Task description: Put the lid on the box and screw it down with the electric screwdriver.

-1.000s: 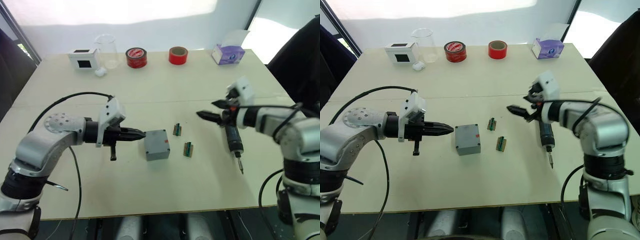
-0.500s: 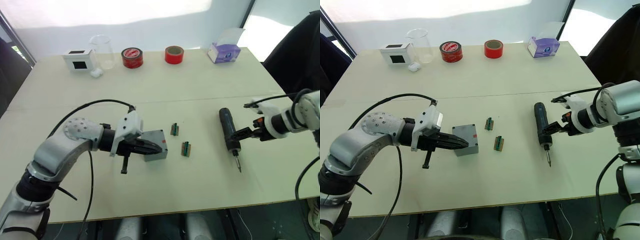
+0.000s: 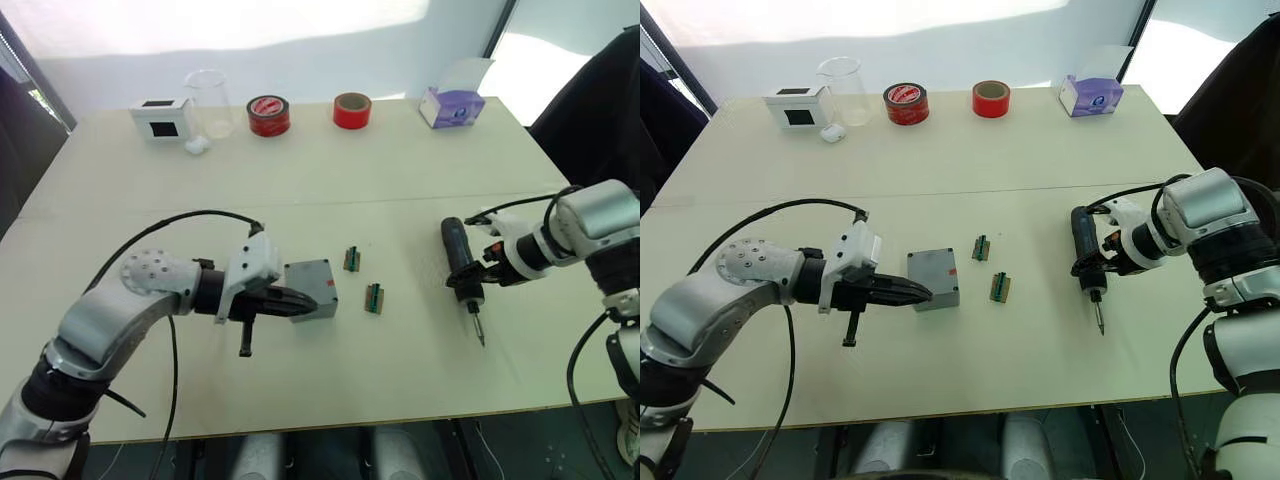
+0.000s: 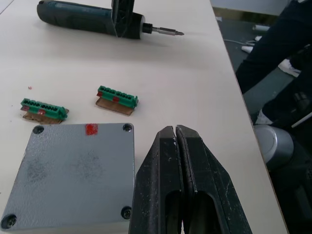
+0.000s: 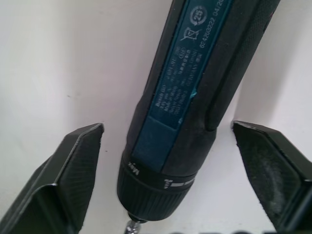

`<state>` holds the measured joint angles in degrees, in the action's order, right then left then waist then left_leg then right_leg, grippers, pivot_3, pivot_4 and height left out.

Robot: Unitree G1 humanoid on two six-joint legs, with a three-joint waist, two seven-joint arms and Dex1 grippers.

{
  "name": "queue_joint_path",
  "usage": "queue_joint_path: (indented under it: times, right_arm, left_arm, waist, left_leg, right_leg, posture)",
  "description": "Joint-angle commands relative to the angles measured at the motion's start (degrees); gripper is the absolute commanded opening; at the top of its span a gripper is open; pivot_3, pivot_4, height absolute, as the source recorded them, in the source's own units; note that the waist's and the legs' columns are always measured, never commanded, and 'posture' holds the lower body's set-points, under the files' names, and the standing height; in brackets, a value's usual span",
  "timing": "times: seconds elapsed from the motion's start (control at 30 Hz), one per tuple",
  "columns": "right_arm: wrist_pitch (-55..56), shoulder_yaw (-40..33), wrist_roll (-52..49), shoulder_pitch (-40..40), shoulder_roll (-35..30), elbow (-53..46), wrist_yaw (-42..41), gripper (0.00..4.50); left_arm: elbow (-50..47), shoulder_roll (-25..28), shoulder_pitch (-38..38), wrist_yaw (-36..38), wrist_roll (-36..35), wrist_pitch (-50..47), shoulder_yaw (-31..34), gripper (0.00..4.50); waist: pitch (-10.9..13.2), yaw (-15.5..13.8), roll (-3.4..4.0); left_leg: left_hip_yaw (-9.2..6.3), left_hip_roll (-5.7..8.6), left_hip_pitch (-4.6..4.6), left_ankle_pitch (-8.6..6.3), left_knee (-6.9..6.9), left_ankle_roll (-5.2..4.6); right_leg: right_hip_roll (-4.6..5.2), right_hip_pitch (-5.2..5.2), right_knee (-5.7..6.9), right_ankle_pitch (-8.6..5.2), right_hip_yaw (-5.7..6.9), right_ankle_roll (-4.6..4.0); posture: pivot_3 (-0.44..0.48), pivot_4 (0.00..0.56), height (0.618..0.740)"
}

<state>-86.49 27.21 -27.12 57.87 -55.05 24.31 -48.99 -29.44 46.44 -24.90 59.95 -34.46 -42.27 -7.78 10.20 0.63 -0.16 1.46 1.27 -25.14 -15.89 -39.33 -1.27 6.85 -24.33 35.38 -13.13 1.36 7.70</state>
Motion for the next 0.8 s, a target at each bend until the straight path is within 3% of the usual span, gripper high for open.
queue_joint_path:
  times: [0.03,0.1,0.13,0.33,0.4,0.5,0.6,0.67,0.8]
  right_arm:
    - [1.2,2.4,1.8,0.1,0.9,0.8,-2.2,2.66]
    - [1.5,2.5,2.8,0.0,1.3,1.1,-2.6,1.94]
    - [1.6,2.2,3.3,0.0,1.5,1.3,-2.6,1.85]
    - [5.6,-2.8,6.4,1.7,3.0,4.0,-1.4,1.85]
    - [12.3,-10.6,5.7,4.2,5.4,4.3,0.8,1.85]
    - [31.3,-32.8,-2.5,2.0,13.8,-7.6,6.5,1.85]
    - [35.9,-46.3,-10.7,-5.8,25.4,-24.0,14.6,1.85]
    - [37.9,-47.6,-13.6,-12.4,32.5,-34.8,18.9,1.85]
    - [39.2,-44.7,-16.4,-19.0,38.8,-44.7,22.2,1.85]
  left_arm:
    - [-0.9,1.4,0.8,0.2,-0.4,0.4,2.2,0.0]
    - [-0.7,1.8,1.1,0.3,-0.4,0.6,2.3,0.0]
    - [-0.6,1.9,1.1,0.3,-0.4,0.6,2.4,0.0]
    - [0.8,2.5,0.5,1.2,-0.4,1.1,2.8,0.0]
    - [3.2,2.0,0.1,1.6,-0.6,1.8,3.6,0.0]
    - [9.0,-0.5,-1.2,-0.4,1.0,3.4,4.2,0.0]
    - [10.7,-3.8,-1.8,-3.0,-0.3,3.0,5.7,0.0]
    - [10.4,-5.0,-1.3,-4.2,0.2,3.1,5.3,0.0]
    - [10.8,-6.1,-0.8,-5.5,0.6,2.9,5.4,0.0]
  waist:
    - [0.0,0.1,0.0]
    - [0.0,0.1,0.0]
    - [0.0,0.1,0.0]
    - [-0.1,0.2,-0.19]
    - [-0.1,0.4,-0.18]
    - [0.1,0.6,0.11]
    - [0.1,0.1,0.15]
    - [0.0,-0.4,-0.04]
    - [-0.1,-1.5,-0.14]
  left_leg:
    - [0.0,0.0,0.0,0.01,0.0,0.01]
    - [0.01,0.0,0.01,0.05,0.0,0.08]
    - [0.01,0.0,0.01,0.11,0.0,0.19]
    - [0.01,0.0,0.04,0.11,0.0,0.19]
    - [0.03,0.0,0.06,0.11,0.0,0.19]
    - [0.18,0.0,0.05,0.15,0.04,0.26]
    - [0.18,-0.08,-0.03,0.22,0.24,0.39]
    - [-0.04,-0.16,-0.15,0.23,0.23,0.41]
    - [-0.05,0.06,-0.14,0.19,0.06,0.36]
  right_leg:
    - [0.0,0.0,0.01,0.0,0.0,0.0]
    - [0.0,0.0,0.01,0.0,0.0,0.0]
    - [-0.02,0.0,0.0,0.0,0.0,0.0]
    - [-0.02,0.03,0.01,0.0,0.0,0.0]
    - [-0.02,0.03,0.01,0.01,-0.02,0.0]
    - [-0.04,-0.2,0.06,0.01,-0.16,0.0]
    - [-0.09,-0.42,0.3,-0.06,-0.25,-0.01]
    - [-0.06,-0.48,0.47,-0.1,0.09,-0.08]
    - [0.22,-0.19,0.46,-0.08,0.3,-0.14]
  posture:
    - [0.0,0.15,0.74]
    - [0.0,0.15,0.74]
    - [0.0,0.15,0.74]
    - [0.0,0.15,0.74]
    - [0.0,0.15,0.74]
    - [0.0,0.15,0.74]
    - [0.0,0.15,0.74]
    - [0.0,0.15,0.74]
    - [0.0,0.15,0.74]
